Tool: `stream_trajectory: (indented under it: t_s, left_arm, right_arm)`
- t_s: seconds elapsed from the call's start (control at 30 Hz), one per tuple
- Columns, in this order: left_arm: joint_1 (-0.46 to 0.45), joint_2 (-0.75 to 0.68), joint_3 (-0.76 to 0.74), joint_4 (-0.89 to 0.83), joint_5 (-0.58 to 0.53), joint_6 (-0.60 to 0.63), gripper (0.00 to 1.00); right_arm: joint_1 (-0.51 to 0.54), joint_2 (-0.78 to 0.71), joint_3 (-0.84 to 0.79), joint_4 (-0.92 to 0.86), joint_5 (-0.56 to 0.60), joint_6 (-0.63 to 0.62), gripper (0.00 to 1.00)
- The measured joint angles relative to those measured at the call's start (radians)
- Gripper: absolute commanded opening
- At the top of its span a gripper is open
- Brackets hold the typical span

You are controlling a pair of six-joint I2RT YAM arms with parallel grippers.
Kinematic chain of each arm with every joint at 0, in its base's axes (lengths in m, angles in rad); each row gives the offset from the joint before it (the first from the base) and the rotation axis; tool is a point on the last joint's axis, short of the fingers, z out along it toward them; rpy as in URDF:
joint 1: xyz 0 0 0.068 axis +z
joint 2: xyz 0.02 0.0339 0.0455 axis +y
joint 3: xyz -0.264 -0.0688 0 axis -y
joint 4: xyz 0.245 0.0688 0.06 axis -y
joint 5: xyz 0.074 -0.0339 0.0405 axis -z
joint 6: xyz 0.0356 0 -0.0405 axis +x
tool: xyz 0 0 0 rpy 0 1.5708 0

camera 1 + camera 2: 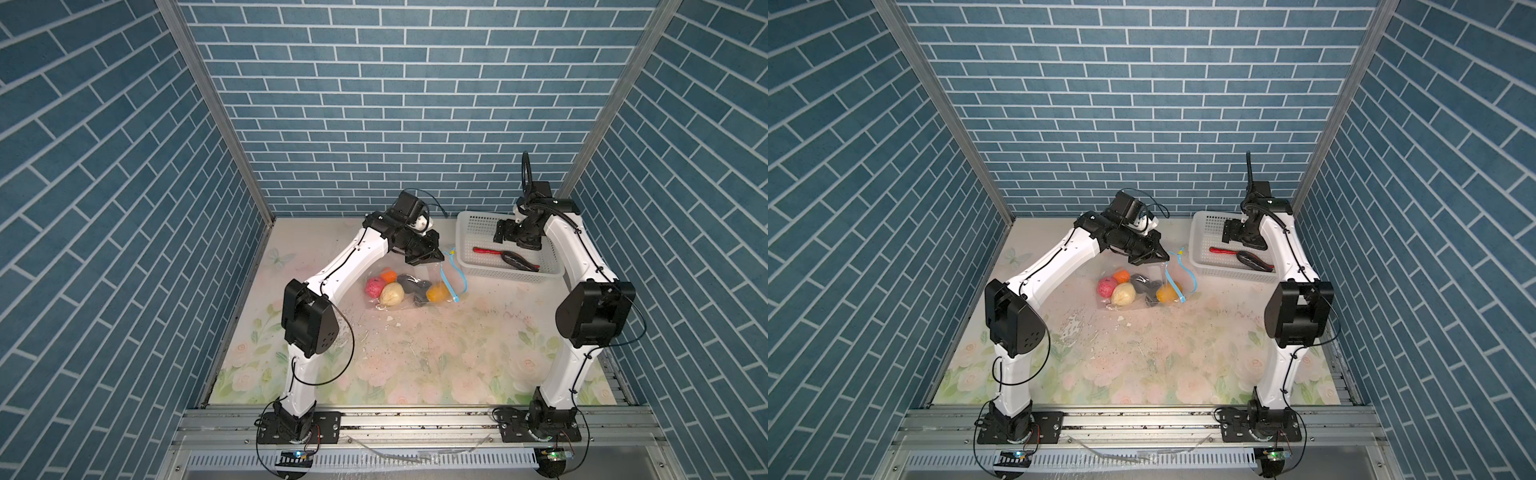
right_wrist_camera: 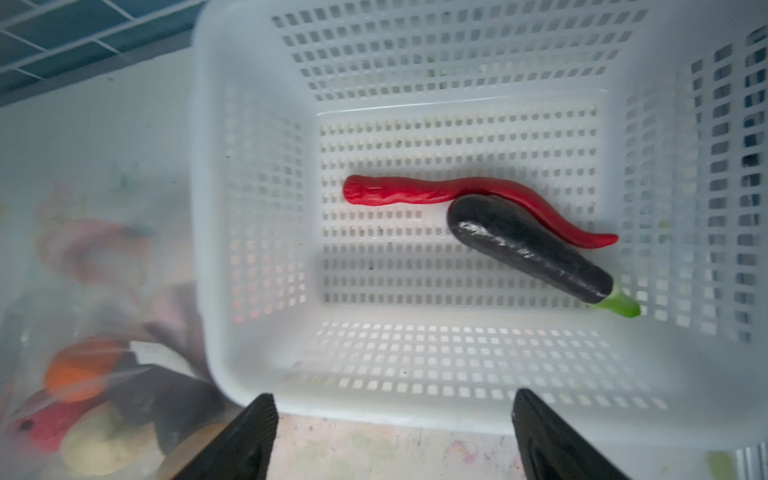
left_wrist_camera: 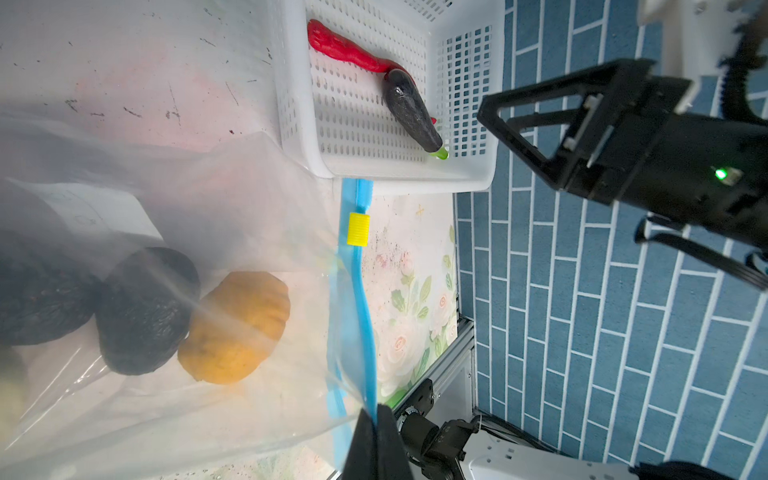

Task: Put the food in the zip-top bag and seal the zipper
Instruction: 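Move right gripper back over the basket above the dark eggplant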

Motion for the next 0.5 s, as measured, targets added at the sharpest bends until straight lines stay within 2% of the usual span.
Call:
stream_trajectory:
  t_s: [0.23,0.5]
  left_arm:
    - [0.001,0.0,0.0,0.0,0.015,0.001,0.0]
    - [0.013,0.0,0.0,0.0,0.03,0.003,0.0]
  right_arm:
    - [-0.077,0.2,0.165,-0.071,0.043,-0.076,0.86]
    - [-0.091,0.355,0.268,-0.124,0.08,-0.121,0.82]
